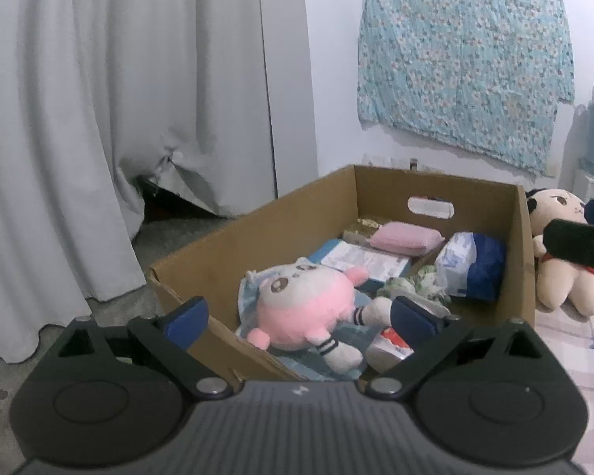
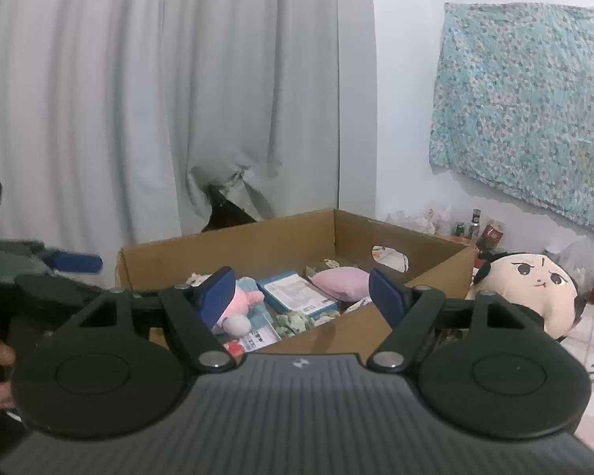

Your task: Organize soft objects

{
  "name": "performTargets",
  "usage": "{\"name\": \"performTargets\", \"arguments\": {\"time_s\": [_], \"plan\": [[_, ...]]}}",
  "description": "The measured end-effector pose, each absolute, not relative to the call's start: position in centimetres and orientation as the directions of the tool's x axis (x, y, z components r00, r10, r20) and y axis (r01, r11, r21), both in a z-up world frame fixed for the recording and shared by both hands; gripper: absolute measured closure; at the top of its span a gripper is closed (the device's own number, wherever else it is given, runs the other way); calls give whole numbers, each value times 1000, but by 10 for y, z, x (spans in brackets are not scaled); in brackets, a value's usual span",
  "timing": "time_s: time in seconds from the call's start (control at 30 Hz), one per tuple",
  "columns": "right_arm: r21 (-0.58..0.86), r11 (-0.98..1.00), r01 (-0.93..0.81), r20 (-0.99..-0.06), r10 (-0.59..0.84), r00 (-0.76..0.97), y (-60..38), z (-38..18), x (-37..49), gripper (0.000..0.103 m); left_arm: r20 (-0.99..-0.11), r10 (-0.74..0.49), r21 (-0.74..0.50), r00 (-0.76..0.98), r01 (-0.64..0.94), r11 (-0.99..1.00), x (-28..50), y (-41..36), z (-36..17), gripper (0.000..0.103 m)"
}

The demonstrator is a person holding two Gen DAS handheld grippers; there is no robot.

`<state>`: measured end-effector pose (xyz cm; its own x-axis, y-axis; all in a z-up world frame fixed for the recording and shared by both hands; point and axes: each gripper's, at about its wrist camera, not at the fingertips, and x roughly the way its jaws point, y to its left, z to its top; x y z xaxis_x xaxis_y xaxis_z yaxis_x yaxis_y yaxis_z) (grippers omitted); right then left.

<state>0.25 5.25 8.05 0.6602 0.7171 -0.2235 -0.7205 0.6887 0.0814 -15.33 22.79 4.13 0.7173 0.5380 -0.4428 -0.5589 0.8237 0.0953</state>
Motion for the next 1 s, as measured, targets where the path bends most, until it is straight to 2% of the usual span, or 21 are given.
{"name": "performTargets", "arguments": {"time_s": [0.17,0.5,0.7,1.0], "plan": [[62,695,-716,-227,709,668,52,79,1,28,-439,550,121,711,-560,820,-152,224,40,4],[92,687,-721,-229,719,656,49,77,2,27,-372,593,180,715,-571,801,-152,209,42,2],[133,661,-738,-243,744,623,51,76,3,27,-390,601,204,697,-572,795,-148,210,41,2],[62,667,-742,-261,729,633,63,72,-3,26,-424,602,157,677,-600,785,-151,223,39,1]]}}
